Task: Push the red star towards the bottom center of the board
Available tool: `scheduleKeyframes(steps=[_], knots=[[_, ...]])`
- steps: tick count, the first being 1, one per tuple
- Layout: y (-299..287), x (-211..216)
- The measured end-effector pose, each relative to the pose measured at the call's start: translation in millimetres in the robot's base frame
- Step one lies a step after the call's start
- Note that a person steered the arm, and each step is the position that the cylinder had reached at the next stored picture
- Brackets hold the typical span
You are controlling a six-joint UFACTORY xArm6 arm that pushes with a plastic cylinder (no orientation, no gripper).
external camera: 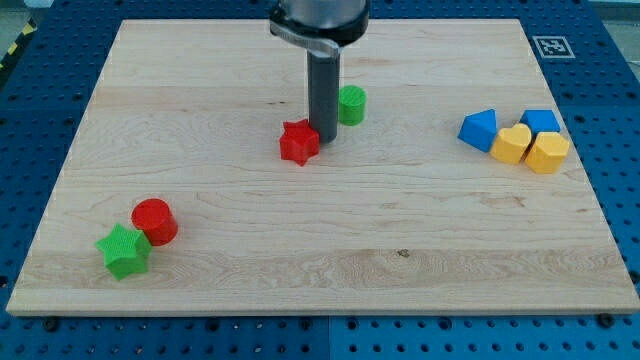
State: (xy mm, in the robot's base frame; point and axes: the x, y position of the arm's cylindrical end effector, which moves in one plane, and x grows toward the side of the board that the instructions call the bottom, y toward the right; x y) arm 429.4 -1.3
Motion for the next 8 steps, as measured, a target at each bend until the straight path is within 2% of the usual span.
scheduleKeyframes(steps=[1,2,3,4,6,8], knots=[[-1.4,4.6],[-11.8,-20.8],[-29.5,-21.3],[-35.8,8.6],[-42.4,17.9],[31.0,27.7]])
